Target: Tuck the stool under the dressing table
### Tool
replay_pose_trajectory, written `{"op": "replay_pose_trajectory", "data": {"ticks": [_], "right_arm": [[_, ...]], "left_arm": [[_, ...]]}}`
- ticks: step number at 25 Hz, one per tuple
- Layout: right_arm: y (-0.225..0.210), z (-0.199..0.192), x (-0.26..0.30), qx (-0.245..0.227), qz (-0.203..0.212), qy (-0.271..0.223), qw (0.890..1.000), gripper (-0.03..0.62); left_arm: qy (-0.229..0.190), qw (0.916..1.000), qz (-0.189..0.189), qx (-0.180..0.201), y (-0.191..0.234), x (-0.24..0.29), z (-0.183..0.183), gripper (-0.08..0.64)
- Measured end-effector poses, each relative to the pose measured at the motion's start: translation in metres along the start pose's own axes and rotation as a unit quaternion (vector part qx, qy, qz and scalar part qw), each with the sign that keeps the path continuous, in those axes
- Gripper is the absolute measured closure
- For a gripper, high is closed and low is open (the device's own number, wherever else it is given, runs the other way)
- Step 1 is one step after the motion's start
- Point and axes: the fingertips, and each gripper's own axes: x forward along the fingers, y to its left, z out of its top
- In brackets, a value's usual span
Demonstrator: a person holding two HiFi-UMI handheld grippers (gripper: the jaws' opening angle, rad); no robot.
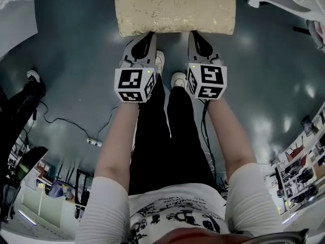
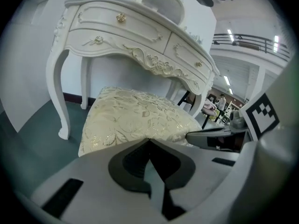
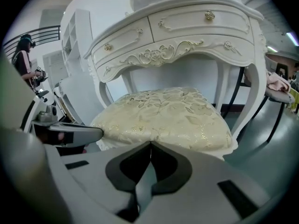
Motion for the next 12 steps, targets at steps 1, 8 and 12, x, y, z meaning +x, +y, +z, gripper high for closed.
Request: {"op": "replay_pose_trajectory", "data": {"ticks": [1, 8, 12], "right_arm": [[-0.002, 0.005, 0.007, 0.007, 0.002, 0.000, 1.000, 0.575], [-0.029, 0.042, 0.030, 0.016, -0.014, -0.006, 1.000, 0.575], [-0.037, 0.058, 0.041, 0.003, -0.020, -0.013, 1.000, 0.575]], "left_arm": [[0.000, 1.0000, -0.004, -0.008, 0.004, 0.006, 0.005, 0.540], [-0.010, 0.9998, -0.018, -0.003, 0.006, 0.041, 0.041, 0.540], [-0.017, 0.9993, -0.029, -0.019, 0.011, 0.055, 0.058, 0.540]]}}
